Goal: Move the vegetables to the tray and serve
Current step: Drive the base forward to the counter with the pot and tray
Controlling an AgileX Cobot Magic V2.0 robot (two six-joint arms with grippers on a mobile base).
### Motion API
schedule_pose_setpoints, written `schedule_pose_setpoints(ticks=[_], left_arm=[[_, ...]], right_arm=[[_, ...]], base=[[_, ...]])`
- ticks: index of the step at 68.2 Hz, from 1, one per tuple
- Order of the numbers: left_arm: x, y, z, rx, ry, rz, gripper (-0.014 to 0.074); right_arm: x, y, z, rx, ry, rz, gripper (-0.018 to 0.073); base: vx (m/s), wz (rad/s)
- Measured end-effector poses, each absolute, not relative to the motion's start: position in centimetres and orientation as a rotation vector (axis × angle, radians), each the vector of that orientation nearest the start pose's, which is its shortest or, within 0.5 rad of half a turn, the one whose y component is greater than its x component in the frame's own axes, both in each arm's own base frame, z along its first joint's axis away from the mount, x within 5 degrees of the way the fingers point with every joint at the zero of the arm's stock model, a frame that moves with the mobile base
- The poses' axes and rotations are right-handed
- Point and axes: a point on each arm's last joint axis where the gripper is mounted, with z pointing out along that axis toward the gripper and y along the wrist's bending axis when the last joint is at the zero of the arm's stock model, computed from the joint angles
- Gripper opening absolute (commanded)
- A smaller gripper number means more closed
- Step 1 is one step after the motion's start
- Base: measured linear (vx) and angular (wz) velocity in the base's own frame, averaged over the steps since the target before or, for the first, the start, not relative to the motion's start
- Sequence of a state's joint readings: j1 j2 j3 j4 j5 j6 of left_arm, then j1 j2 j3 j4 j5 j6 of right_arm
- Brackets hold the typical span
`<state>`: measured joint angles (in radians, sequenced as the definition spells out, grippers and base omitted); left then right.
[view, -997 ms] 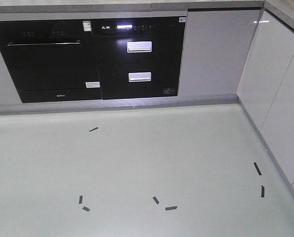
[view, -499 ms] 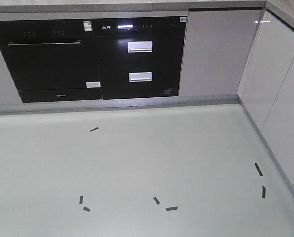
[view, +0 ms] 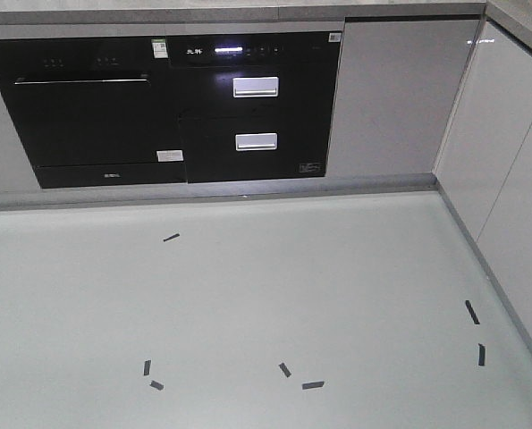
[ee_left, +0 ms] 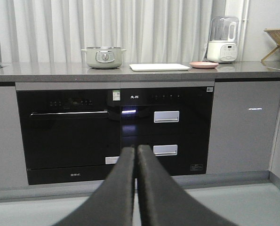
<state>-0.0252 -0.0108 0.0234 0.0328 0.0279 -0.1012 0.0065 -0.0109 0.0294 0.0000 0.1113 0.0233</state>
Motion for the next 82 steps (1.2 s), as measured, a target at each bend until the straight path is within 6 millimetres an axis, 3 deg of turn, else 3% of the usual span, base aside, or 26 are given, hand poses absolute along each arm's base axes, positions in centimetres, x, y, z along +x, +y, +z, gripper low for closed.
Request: schedule_pose_setpoints(ticks=[82], left_arm=[[5.65, -0.13, 20.33, -0.034, 1.524, -0.074, -0.0006]], right_arm=[[5.68, 0.04, 19.37, 0.014, 1.613, 0.023, -0.0008]], base=[[0.11, 0.06]])
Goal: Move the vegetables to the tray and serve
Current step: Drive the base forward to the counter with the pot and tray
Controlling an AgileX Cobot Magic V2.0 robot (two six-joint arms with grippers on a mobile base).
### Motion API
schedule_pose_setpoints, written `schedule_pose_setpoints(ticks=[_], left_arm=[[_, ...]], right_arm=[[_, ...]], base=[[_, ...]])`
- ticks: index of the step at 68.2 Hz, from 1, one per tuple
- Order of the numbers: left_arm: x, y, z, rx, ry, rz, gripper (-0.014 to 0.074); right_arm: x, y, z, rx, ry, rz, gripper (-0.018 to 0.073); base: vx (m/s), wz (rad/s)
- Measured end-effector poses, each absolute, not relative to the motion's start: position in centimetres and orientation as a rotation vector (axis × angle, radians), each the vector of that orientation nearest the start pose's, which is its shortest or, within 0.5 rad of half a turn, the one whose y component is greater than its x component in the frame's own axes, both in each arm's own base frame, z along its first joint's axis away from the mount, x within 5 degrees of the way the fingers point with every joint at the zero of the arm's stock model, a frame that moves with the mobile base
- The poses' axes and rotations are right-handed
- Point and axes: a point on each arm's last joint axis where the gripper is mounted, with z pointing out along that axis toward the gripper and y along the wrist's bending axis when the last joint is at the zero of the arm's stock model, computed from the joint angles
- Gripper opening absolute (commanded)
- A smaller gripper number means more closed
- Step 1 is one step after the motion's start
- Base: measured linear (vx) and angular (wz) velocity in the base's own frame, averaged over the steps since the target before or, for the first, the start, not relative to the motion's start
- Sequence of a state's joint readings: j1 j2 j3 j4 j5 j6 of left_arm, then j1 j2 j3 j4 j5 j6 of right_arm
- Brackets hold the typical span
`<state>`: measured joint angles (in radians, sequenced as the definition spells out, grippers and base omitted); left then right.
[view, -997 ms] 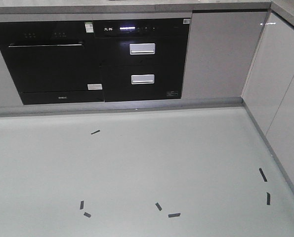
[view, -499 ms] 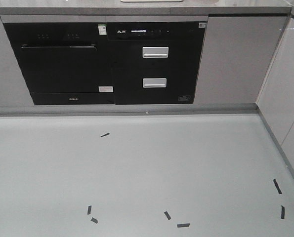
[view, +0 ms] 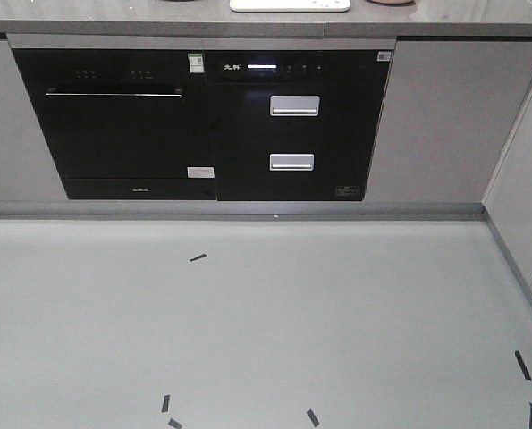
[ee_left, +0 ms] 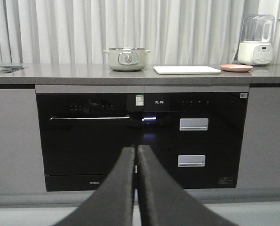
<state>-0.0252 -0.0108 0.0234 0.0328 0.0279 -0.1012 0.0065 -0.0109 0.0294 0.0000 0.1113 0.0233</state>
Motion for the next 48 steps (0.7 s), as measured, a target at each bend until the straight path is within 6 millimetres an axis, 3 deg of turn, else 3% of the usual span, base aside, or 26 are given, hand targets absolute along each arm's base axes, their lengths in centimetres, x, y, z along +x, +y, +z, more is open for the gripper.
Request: schedule_pose_setpoints(ticks=[48], left_arm=[[5.65, -0.13, 20.33, -0.034, 1.524, -0.074, -0.0006]], right_arm=[[5.68, 0.04, 19.37, 0.014, 1.613, 0.023, -0.0008]], base=[[0.20, -0.01]])
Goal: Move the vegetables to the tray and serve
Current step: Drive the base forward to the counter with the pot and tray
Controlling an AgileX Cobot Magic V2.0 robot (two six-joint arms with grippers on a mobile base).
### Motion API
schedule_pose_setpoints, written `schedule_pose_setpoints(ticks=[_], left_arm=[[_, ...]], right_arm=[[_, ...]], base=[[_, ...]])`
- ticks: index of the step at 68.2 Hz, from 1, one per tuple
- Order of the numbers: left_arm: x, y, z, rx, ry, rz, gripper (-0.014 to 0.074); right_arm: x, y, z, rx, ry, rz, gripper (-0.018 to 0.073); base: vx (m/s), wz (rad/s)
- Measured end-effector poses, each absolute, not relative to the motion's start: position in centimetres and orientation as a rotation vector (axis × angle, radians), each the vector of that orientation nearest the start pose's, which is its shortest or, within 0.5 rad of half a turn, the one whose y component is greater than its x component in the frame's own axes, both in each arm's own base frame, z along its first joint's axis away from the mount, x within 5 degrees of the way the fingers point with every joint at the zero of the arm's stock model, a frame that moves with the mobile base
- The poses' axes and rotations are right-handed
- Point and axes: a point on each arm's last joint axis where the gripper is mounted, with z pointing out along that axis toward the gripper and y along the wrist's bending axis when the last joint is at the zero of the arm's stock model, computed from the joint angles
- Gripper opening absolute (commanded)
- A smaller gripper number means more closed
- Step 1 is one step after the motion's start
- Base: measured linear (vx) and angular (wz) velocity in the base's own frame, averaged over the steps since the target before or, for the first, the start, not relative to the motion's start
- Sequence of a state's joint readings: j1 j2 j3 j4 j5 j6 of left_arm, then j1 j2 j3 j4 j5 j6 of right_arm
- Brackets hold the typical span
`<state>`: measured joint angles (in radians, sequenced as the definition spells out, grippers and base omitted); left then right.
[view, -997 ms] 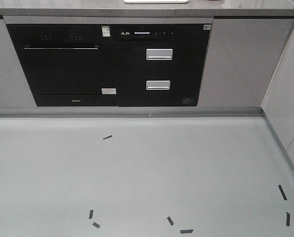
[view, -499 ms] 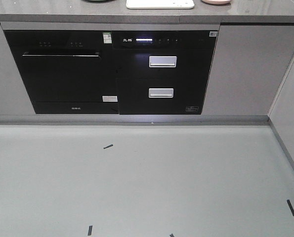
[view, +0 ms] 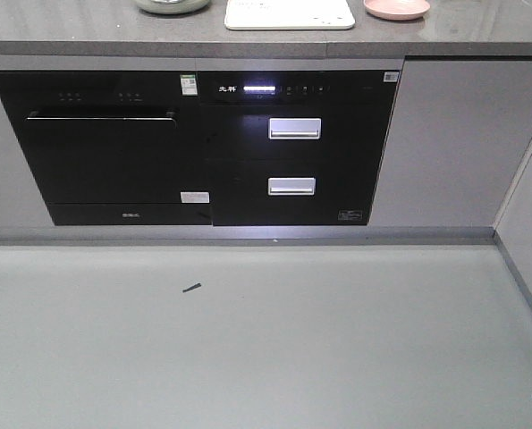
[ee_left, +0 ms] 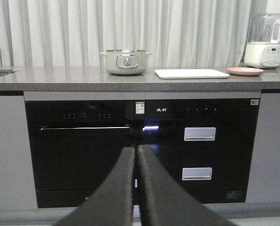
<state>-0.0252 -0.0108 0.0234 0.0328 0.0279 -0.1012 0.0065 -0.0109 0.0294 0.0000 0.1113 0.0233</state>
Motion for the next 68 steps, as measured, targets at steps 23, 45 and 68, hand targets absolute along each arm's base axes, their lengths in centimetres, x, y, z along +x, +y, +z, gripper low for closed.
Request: schedule_pose_setpoints(ticks=[23, 45, 68], left_arm=[[5.65, -0.13, 20.33, -0.034, 1.524, -0.074, -0.0006], [5.65, -0.13, 20.33, -0.034, 1.524, -0.074, -0.0006], [5.65, -0.13, 20.33, -0.034, 1.524, -0.074, -0.0006]], right_arm=[[5.68, 0.04, 19.37, 0.014, 1.613, 0.023, -0.0008], [5.68, 0.04, 19.37, 0.014, 1.613, 0.023, -0.0008], [5.68, 0.04, 19.37, 0.014, 1.613, 0.023, -0.0008]], base=[[0.21, -0.02], [0.22, -0.03], [0.21, -0.03]])
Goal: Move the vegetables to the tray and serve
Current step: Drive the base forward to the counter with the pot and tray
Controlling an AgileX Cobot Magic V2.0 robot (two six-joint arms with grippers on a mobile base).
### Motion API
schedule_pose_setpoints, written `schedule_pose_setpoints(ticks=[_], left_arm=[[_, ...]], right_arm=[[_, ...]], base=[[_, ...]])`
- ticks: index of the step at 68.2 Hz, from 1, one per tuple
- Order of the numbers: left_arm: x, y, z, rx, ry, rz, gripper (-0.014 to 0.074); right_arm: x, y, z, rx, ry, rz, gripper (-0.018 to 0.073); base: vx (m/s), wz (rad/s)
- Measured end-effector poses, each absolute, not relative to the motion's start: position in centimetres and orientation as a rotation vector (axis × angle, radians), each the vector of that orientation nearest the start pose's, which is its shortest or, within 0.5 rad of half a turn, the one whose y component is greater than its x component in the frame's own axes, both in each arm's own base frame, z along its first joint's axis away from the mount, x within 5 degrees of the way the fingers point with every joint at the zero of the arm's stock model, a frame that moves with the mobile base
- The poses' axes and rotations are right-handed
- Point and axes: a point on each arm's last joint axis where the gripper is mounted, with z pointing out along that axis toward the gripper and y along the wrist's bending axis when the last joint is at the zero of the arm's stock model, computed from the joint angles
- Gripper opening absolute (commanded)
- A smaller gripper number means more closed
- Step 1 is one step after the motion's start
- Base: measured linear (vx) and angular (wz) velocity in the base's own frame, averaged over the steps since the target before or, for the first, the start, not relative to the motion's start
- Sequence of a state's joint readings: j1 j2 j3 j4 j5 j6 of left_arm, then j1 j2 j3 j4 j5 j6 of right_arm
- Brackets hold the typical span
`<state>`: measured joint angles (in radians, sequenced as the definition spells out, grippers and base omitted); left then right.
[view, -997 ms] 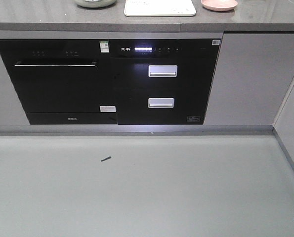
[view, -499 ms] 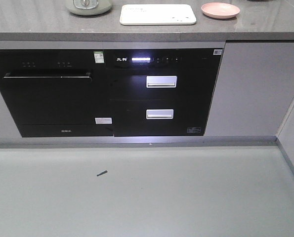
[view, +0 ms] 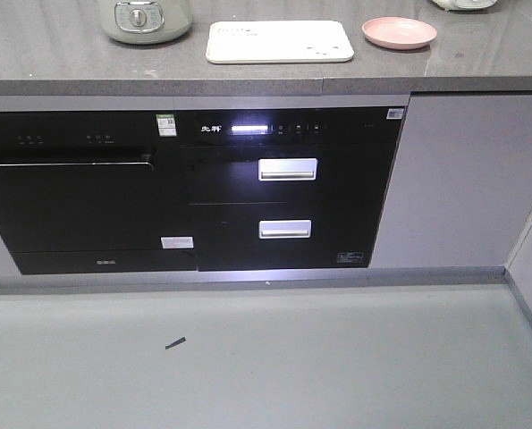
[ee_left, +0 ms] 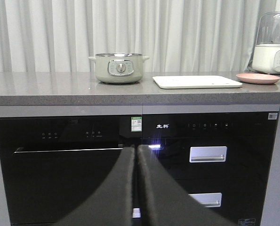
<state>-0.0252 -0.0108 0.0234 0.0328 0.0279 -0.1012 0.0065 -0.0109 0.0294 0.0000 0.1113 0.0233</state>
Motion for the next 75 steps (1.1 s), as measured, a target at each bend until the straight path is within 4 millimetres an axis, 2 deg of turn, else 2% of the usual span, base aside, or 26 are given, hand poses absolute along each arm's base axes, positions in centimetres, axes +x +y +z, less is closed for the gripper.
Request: schedule_pose_setpoints(ticks=[75], left_arm=[[5.65, -0.13, 20.33, -0.034, 1.524, -0.074, -0.0006]], right_arm=[[5.68, 0.04, 19.37, 0.014, 1.613, 0.023, -0.0008]], base=[[0.19, -0.07]])
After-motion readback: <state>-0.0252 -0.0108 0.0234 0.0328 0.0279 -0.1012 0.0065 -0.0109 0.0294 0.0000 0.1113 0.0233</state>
